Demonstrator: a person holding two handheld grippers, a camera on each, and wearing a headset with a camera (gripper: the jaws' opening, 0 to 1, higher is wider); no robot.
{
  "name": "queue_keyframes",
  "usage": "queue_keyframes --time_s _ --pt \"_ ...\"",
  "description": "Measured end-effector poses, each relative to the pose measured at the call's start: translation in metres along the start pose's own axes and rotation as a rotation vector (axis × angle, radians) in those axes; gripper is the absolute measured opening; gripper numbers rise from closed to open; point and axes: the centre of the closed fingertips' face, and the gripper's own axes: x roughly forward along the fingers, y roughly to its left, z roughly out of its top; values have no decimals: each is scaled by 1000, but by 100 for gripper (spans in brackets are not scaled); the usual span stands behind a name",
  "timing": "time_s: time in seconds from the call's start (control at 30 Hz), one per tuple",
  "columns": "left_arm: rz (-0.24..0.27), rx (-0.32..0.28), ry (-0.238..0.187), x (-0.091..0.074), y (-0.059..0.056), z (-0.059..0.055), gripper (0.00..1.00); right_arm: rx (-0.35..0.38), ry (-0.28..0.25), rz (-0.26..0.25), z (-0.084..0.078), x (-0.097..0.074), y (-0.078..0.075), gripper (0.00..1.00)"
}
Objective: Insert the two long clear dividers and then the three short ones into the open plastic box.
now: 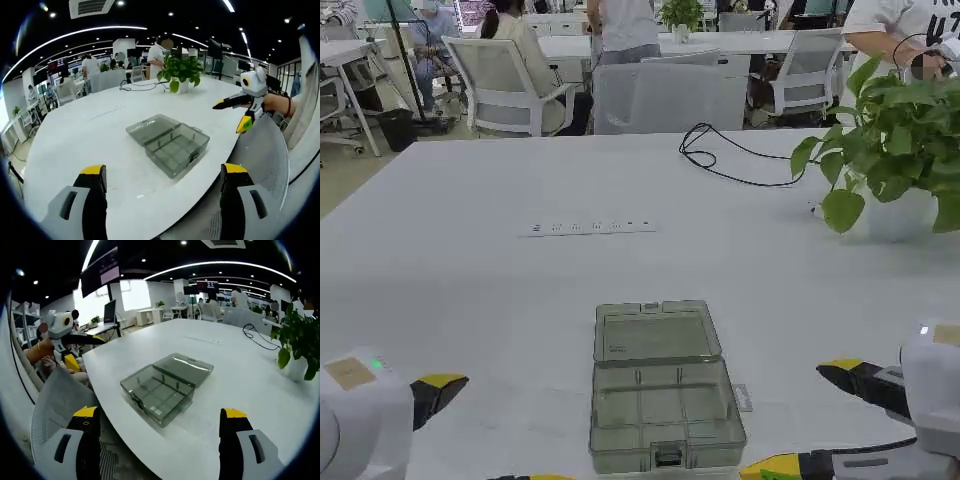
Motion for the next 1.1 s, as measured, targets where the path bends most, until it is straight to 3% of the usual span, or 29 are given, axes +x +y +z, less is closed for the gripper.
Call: queue_keyframes --time_s 0.33,1.1 --pt "-9 0 -6 -1 -1 1 95 2 -6 10 1 -1 2 100" --pt "-29 7 23 4 -6 -2 94 -8 42 22 -8 -1 0 100"
